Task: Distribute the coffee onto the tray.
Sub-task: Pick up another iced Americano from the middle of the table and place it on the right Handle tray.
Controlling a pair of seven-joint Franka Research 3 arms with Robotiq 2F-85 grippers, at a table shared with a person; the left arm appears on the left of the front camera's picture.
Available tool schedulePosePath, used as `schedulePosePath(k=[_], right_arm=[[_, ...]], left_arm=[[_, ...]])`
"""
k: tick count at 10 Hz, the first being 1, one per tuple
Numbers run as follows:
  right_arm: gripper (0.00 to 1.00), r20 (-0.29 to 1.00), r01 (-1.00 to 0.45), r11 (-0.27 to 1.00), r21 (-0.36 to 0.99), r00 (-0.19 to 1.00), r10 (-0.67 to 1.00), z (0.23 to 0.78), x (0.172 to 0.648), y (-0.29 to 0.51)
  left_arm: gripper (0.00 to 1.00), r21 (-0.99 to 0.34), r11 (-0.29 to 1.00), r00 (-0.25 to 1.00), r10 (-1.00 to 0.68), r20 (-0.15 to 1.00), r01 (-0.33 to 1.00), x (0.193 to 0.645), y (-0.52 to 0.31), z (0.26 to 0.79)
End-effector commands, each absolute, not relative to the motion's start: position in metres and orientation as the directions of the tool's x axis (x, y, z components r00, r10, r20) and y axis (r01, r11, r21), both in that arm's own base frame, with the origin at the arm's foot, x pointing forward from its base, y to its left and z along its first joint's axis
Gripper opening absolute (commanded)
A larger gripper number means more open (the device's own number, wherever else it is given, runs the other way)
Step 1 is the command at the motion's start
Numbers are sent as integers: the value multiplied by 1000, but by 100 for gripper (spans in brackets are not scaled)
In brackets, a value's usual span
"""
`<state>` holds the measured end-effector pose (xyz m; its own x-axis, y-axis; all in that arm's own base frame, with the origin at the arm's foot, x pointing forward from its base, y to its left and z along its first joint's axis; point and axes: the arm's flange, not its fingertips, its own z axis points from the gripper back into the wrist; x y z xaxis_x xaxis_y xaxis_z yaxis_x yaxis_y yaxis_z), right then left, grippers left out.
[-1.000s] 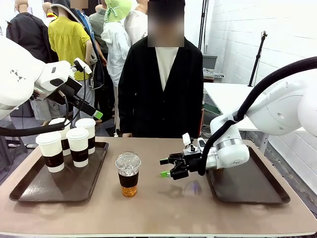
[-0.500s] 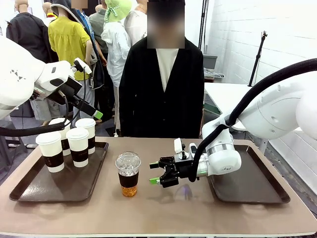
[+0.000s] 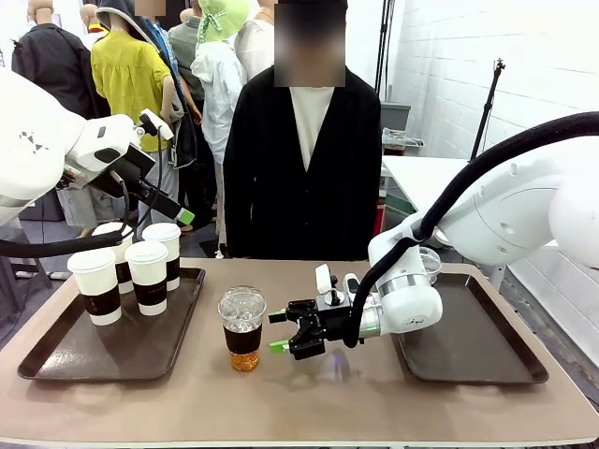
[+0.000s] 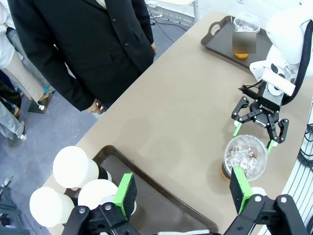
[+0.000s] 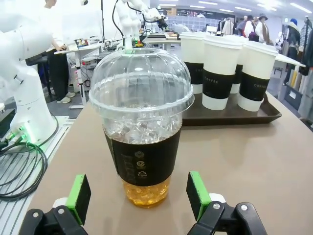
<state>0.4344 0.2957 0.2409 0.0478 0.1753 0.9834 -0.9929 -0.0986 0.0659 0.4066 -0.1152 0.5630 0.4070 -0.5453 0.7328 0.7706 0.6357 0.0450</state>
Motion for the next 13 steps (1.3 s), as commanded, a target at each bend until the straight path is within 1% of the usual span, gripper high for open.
schedulePosePath(k=[1, 5, 13], right_arm=[[100, 983, -995, -70, 78, 65, 174, 238, 444, 309], [100, 982, -994, -65, 82, 70, 173, 238, 452, 322], [100, 978, -974, -165, 155, 128, 167, 227, 461, 351]], left_arm=[[100, 34, 633, 410, -540, 735, 773, 407, -114, 562], [100, 34, 633, 410, -540, 735, 773, 407, -114, 562], [100, 34, 633, 410, -540, 735, 773, 407, -114, 562]])
